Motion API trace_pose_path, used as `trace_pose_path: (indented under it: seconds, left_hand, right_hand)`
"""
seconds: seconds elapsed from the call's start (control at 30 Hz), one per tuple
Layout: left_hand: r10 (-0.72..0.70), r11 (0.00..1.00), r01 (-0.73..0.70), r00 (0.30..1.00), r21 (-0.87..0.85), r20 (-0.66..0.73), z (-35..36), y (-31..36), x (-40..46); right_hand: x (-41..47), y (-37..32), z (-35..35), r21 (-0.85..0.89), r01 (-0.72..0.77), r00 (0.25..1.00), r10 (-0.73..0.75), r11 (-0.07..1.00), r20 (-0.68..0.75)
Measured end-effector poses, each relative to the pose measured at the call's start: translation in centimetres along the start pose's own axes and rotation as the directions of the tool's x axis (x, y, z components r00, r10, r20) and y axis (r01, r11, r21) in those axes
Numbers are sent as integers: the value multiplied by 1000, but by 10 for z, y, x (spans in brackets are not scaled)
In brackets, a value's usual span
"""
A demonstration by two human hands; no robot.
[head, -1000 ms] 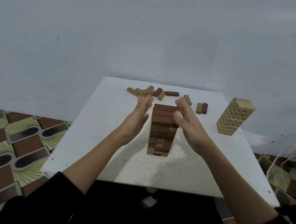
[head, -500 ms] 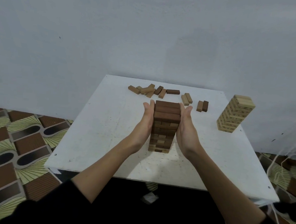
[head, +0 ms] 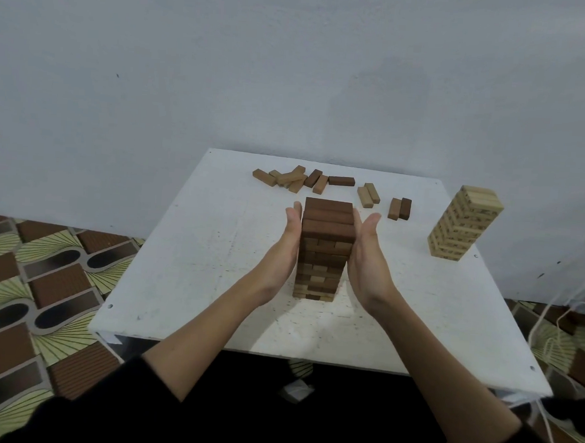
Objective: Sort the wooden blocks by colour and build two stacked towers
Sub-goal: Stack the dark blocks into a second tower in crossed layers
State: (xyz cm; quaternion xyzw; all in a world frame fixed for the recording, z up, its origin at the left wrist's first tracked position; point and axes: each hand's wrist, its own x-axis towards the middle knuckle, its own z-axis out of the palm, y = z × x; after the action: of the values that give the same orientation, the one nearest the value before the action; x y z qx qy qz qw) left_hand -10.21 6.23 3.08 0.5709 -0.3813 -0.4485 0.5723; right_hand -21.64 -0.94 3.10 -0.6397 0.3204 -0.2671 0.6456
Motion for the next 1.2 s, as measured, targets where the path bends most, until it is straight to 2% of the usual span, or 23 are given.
trace_pose_path:
  seconds: [0.1,0.23,0.33,0.5,0.87,1.2]
  left_hand:
    - [53,982,-58,998,178,29,-11,-2,-2]
    - [169,964,-182,982,195,84,-29,-2,6]
    - [177,956,-196,979,218,102,-36,1,13]
    - [183,953,-206,976,221,118,-36,8,21]
    - [168,953,-192,978,235,120,-33,9,26]
    - [166,954,-189,979,231,116,-35,4,28]
  right_hand:
    - [0,5,-13,-120,60,997,-54,991,51]
    - [4,-6,-32,-181,182,979,-161,966,127]
    - [12,-11,-40,-244,231,961,-183,942,207]
    - [20,-18,-42,-286,266,947,-194,921,255]
    - [27,-22,-44,-349,238,954,-151,906,259]
    - [28,-16,-43,-327,197,965,-124,924,231]
